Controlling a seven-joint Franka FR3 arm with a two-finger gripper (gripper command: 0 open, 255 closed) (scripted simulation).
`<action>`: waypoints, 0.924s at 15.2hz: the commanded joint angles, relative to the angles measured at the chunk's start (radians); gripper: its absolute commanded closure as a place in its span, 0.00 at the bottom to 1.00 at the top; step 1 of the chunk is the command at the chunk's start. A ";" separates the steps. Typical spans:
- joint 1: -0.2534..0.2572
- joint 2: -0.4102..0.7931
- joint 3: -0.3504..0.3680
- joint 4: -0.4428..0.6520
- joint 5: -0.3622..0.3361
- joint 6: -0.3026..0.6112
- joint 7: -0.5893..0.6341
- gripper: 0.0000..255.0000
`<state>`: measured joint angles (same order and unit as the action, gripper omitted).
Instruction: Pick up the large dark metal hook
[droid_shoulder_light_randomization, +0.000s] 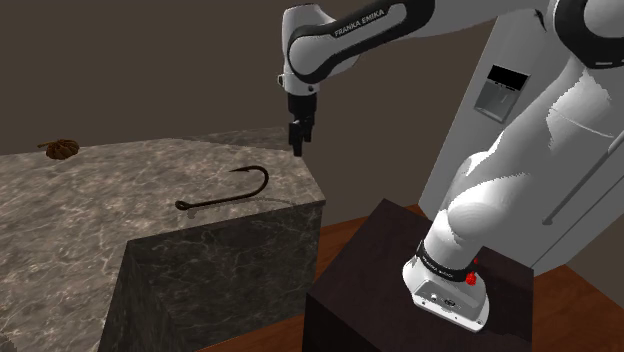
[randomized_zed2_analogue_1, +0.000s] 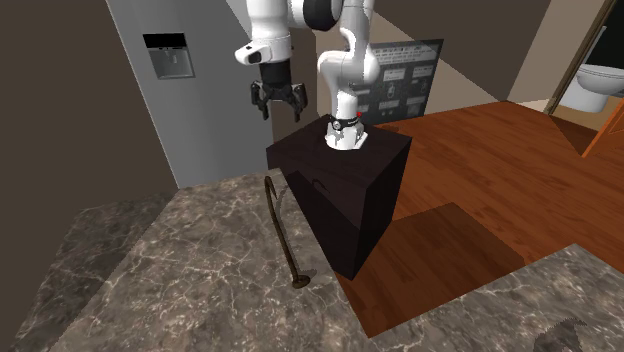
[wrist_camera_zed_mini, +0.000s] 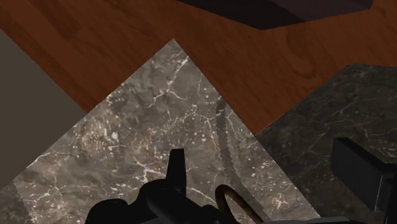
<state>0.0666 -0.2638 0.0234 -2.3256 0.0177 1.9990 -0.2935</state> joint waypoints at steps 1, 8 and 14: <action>0.013 0.065 0.007 0.017 -0.001 0.058 -0.034 0.00; 0.046 0.311 0.033 0.155 -0.013 0.199 -0.145 0.00; 0.074 0.517 0.063 0.308 -0.039 0.278 -0.225 0.00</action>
<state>0.1359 0.2219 0.0814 -2.0338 -0.0161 2.2565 -0.5041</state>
